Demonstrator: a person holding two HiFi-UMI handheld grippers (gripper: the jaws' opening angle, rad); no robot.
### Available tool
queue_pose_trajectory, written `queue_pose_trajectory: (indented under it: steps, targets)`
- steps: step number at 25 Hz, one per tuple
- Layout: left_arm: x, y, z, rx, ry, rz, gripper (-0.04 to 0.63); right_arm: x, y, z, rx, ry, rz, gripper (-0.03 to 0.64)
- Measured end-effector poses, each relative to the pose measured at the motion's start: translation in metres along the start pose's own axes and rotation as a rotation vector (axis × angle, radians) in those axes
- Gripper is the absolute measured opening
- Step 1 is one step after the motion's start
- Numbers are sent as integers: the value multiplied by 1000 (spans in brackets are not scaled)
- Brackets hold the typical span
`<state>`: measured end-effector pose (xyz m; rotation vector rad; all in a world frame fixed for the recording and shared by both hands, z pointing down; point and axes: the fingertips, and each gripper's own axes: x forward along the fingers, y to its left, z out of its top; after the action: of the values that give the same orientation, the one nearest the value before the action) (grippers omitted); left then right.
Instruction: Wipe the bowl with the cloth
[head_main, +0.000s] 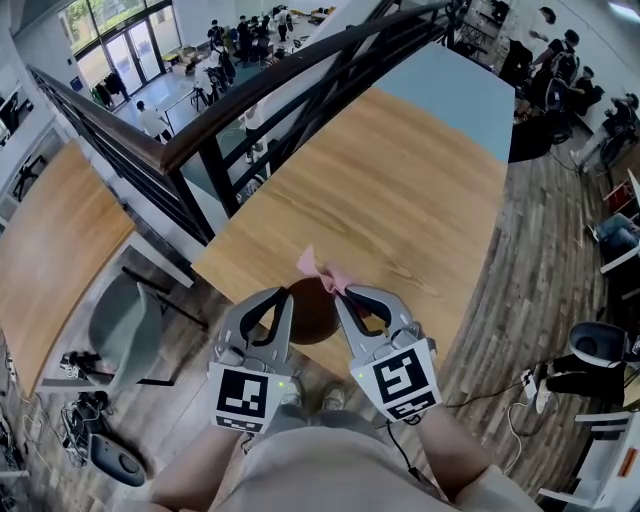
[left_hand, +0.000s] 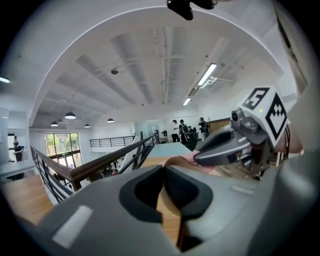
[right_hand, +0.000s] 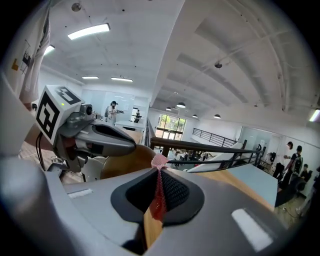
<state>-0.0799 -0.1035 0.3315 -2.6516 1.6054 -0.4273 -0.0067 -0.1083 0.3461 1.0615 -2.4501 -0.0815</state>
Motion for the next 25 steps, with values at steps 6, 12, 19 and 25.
queue_pose_trajectory:
  steps: [6, 12, 19, 25]
  targets:
    - [10, 21, -28, -141, 42, 25, 11, 12, 4, -27, -8, 80, 22, 14]
    - [30, 40, -64, -311, 100, 55, 11, 25, 11, -60, -24, 182, 84, 14]
    - [59, 60, -107, -426, 166, 76, 11, 42, 27, -99, 125, 273, 185, 14]
    - [87, 66, -148, -458, 232, 82, 11, 55, 28, -122, 194, 324, 202, 14]
